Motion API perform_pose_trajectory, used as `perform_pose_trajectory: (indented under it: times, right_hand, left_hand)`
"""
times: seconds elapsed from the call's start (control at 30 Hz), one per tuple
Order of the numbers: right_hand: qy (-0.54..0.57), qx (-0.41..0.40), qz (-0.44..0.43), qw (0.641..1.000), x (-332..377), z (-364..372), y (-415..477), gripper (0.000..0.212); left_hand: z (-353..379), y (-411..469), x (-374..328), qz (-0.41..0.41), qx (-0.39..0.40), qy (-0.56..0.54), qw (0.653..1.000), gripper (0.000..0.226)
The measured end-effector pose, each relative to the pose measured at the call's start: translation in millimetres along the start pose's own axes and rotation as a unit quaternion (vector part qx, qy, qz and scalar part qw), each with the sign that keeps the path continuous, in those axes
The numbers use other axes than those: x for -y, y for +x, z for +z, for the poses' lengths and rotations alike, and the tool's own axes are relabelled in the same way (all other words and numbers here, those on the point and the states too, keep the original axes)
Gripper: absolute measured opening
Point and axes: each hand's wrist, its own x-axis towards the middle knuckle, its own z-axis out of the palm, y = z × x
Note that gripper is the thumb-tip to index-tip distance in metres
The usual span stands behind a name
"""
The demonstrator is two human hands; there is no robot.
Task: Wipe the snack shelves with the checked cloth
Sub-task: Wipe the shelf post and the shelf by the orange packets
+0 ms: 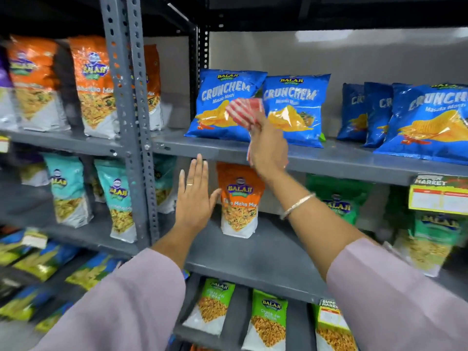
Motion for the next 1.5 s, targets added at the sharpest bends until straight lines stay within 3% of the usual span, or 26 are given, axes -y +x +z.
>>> perform_pose_trajectory:
  times: [0.17, 0.3, 0.4, 0.57, 0.8, 1.03, 1.13, 1.23, 1.33, 1.5]
  right_hand:
    - [0.054, -0.079, -0.153, 0.984, -15, 68, -61, 0.047]
    - [0.020, -0.073, -0.144, 0.987, -31, 128, -91, 0.048]
    - [-0.001, -0.046, -0.085, 0.995, -35, 167, -113, 0.039]
    - [-0.058, 0.077, 0.118, 0.988, -37, 210, -119, 0.038]
    - [-0.092, 0.099, 0.257, 0.957, -54, 269, -132, 0.039]
    - [-0.102, 0.165, 0.317, 0.928, -88, 342, -162, 0.056]
    - [-0.110, 0.234, 0.378, 0.889, -91, 369, -152, 0.059]
    - [-0.156, 0.288, 0.396, 0.858, -91, 392, -133, 0.077]
    - [-0.139, 0.308, 0.400, 0.852, -87, 407, -114, 0.066]
    - [-0.106, 0.317, 0.335, 0.881, -102, 420, -80, 0.063]
  left_hand:
    - [17, -46, 57, -0.024, 0.029, 0.031, 0.999, 0.074]
    - [41, -58, 96, -0.026, 0.022, 0.074, 0.997, 0.073]
    - [53, -48, 122, -0.001, -0.002, 0.078, 0.997, 0.074]
    - [75, -13, 152, 0.042, -0.057, 0.039, 0.997, 0.080]
    - [109, 11, 163, 0.071, -0.126, -0.018, 0.989, 0.083]
    - [114, 16, 165, 0.097, -0.164, -0.086, 0.978, 0.075]
    - [114, 17, 164, 0.109, -0.167, -0.098, 0.975, 0.063]
    - [118, 17, 166, 0.109, -0.166, -0.094, 0.976, 0.071]
    - [123, 17, 168, 0.113, -0.161, -0.075, 0.978, 0.092]
    - [126, 15, 169, 0.124, -0.157, -0.091, 0.976, 0.093]
